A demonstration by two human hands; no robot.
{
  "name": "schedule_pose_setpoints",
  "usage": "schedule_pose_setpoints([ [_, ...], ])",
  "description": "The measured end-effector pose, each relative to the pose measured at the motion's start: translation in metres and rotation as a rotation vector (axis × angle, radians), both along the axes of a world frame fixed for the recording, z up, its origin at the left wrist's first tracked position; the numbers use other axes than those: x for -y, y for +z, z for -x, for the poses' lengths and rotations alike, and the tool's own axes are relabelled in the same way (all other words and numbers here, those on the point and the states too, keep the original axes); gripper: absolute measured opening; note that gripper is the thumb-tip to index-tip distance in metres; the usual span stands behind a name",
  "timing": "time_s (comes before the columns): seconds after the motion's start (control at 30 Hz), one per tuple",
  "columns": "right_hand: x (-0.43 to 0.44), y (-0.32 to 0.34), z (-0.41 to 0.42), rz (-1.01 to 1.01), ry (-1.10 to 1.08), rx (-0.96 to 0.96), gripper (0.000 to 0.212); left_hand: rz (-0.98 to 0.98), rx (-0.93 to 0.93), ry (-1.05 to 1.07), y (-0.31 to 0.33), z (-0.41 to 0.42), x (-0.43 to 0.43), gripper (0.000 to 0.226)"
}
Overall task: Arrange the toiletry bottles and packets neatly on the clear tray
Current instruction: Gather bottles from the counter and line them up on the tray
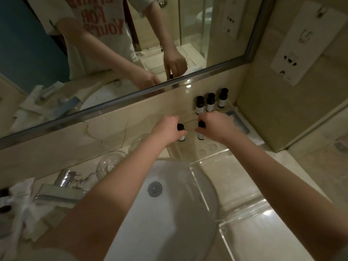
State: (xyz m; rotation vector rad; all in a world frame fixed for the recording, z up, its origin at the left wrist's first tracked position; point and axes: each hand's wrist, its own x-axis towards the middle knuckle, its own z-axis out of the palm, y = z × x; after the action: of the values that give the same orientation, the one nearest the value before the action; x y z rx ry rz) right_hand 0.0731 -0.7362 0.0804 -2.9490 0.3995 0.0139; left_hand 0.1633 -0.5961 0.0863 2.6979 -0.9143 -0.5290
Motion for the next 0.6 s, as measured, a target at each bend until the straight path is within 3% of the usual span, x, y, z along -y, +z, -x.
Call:
schedule_pose_setpoints([
  [0.13,0.008,0.002,-0.001,-0.05,0.067,-0.039,0.025,0.004,0.006,-0.081,0.01,-0.007,-0.003,0.055],
  [0.33,0.018,0.004,0.004,-0.117,0.039,-0.02,0.049,0.029,-0.034,-0.163,0.011,-0.01,-0.004,0.037],
  [0.47,0.019,0.003,0.004,-0.086,0.054,0.012,0.02,0.053,-0.011,-0.135,0.009,-0.011,-0.004,0.023],
  [0.6,0.019,0.006,-0.002,-0.079,0.057,0.018,0.017,0.034,0.046,-0.11,0.008,-0.015,-0.002,0.022],
])
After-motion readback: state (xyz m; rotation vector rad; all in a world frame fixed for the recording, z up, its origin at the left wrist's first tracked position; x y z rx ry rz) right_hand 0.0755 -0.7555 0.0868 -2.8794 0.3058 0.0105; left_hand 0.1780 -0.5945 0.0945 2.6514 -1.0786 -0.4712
